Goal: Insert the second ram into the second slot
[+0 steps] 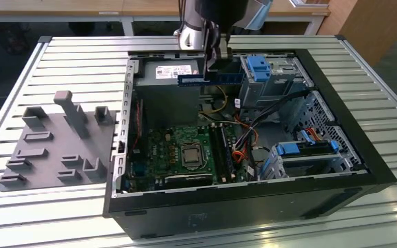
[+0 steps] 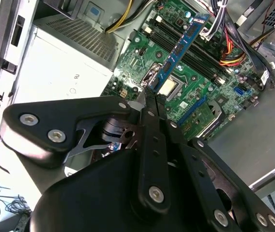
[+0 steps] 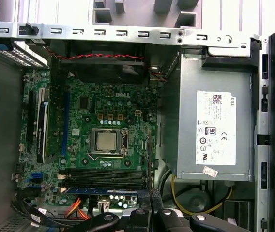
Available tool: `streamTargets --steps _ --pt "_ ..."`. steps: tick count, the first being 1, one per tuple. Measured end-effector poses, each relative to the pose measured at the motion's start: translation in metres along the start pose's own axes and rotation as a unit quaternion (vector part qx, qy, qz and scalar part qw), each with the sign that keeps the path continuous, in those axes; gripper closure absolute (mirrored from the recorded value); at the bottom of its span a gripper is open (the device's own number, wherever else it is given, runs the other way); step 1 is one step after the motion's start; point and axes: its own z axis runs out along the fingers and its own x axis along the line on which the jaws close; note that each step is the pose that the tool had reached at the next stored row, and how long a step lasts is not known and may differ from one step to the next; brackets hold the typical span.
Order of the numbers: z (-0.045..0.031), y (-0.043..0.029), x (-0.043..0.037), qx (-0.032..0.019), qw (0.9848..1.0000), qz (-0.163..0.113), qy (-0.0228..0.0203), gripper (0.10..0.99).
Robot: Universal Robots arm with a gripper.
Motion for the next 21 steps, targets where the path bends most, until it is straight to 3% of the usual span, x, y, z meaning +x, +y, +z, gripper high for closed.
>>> streamTargets --steps 21 --pt "0.0006 0.0002 0.0083 0.0 1.0 0.0 -0.0001 0.965"
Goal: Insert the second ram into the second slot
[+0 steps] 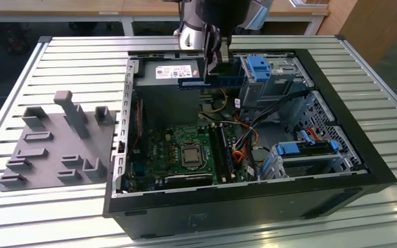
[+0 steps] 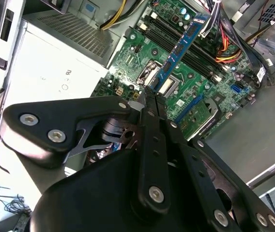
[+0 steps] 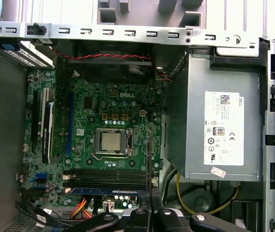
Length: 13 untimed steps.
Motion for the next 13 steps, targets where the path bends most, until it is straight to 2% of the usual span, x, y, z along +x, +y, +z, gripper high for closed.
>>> streamTargets --steps 13 --pt "0.0003 0.0001 0.0033 0.0 1.0 0.0 0.0 0.965"
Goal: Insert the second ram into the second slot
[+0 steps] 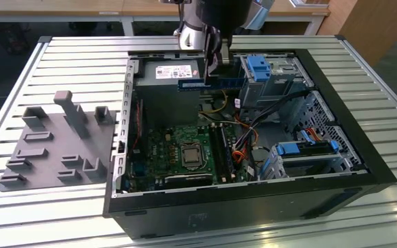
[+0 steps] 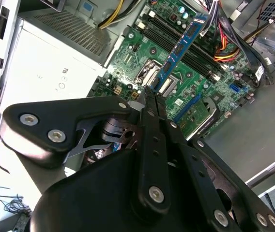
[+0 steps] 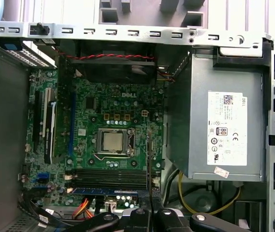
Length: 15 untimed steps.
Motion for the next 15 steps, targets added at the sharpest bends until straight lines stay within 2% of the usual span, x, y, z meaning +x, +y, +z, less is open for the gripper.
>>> streamTargets --steps 15 --pt "0.0002 0.0001 0.0038 0.0 1.0 0.0 0.0 0.965"
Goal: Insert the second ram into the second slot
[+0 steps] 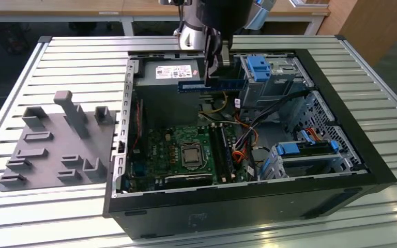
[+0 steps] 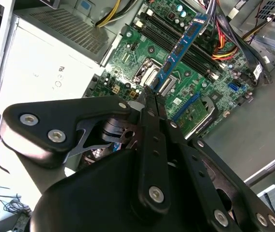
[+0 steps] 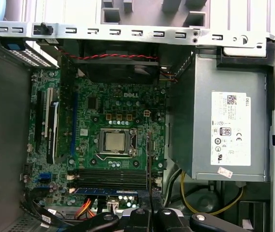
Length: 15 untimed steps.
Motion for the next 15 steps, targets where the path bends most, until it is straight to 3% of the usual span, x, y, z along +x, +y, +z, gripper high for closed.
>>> streamTargets --steps 15 --pt "0.0001 0.0001 0.0037 0.0001 1.0 0.005 -0.0002 0.965"
